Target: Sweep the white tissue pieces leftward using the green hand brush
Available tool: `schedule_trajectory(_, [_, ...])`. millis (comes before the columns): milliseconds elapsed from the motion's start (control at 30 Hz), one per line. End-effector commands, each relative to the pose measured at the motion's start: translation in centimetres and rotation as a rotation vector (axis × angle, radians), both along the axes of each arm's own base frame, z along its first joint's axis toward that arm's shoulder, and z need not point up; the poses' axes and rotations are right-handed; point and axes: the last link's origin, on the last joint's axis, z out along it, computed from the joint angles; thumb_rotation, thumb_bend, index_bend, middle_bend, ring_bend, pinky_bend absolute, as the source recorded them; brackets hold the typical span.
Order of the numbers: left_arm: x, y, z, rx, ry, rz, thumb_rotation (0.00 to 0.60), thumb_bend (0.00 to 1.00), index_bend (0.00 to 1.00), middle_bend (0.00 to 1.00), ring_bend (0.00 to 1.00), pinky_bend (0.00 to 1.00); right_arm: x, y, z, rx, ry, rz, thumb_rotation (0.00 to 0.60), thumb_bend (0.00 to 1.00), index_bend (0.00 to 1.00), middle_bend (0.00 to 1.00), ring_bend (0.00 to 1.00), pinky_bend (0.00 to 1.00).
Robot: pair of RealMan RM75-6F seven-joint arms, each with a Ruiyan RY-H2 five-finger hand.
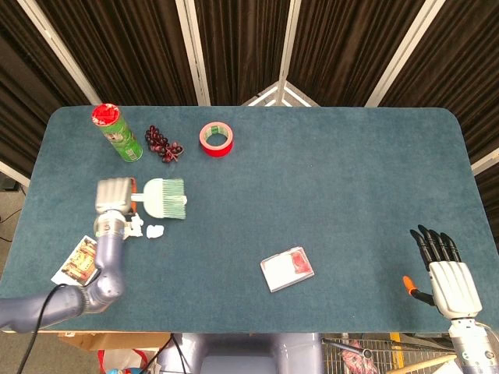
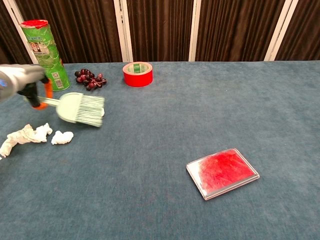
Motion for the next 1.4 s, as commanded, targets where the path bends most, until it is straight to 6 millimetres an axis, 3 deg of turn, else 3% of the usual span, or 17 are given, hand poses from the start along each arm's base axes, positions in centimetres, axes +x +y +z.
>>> schedule_trajectory(33, [-4.0,-2.0,4.5,0.043,0.037,0.056,0.6,0.74,0.77,1.0,1.0,1.0,0.1,0.1,0.0,-0.002,0.006,0.004,0.6,0.32,0.0,0.0,0.0,0.0])
schedule_trajectory(233, [-9.0,-4.4,11.3,0.138,0.06,0.144,0.6,0.74,0.77,1.0,1.0,1.0,0.4,0.1,-0.1,-0.001,0.016,0.018,0.6,0.32,0.0,0.0,0.0,0.0])
schedule_trajectory(267, [-9.9,-4.6,13.3,0.207,0.033,0.164,0.6,0.74,0.77,1.0,1.0,1.0,0.5,0.2,-0.3,0.001,0.018,0.023,0.6,0.32,0.0,0.0,0.0,0.0])
schedule_trajectory(367, [-9.6,-4.7,14.5,0.241,-0.042,0.106,0.6,0.74,0.77,1.0,1.0,1.0,0.6,0.1,-0.4,0.0,0.023,0.027,0.6,0.32,0.0,0.0,0.0,0.0])
schedule_trajectory(600, [-6.3,-4.2,11.7,0.194,-0.129,-0.024,0.6,0.74,0.77,1.0,1.0,1.0,0.6,-0.1,-0.5,-0.001,0.024,0.025,0.6,0.32,0.0,0.0,0.0,0.0])
schedule_trajectory(733, [-2.1,-3.3,6.1,0.08,-0.14,-0.094,0.6,0.74,0.77,1.0,1.0,1.0,0.5,-0.2,-0.4,-0.001,0.017,0.023,0.6,0.32,0.0,0.0,0.0,0.0])
schedule_trajectory(833, [-0.2,-2.8,3.1,0.037,-0.125,-0.106,0.6,0.73,0.77,1.0,1.0,1.0,0.4,-0.2,-0.3,-0.002,0.011,0.021,0.6,0.32,0.0,0.0,0.0,0.0])
schedule_trajectory(1033, [1.4,-2.6,0.0,0.001,-0.094,-0.097,0.6,0.73,0.77,1.0,1.0,1.0,0.3,-0.1,-0.2,-0.008,0.003,0.015,0.6,0.32,0.0,0.0,0.0,0.0])
schedule_trajectory(1167, [0.7,-3.1,-0.1,-0.006,-0.055,-0.072,0.6,0.73,0.77,1.0,1.0,1.0,0.2,0.0,0.0,-0.012,0.002,0.012,0.6,0.32,0.0,0.0,0.0,0.0])
schedule_trajectory(1333, [-4.5,-4.4,3.5,0.031,0.001,0.07,0.6,0.74,0.77,1.0,1.0,1.0,0.4,0.2,-0.1,-0.008,0.007,0.022,0.6,0.32,0.0,0.0,0.0,0.0])
schedule_trajectory(1400, [-5.5,-4.8,4.4,0.035,-0.001,0.095,0.6,0.73,0.77,1.0,1.0,1.0,0.5,0.2,-0.2,-0.006,0.009,0.024,0.6,0.32,0.0,0.0,0.0,0.0])
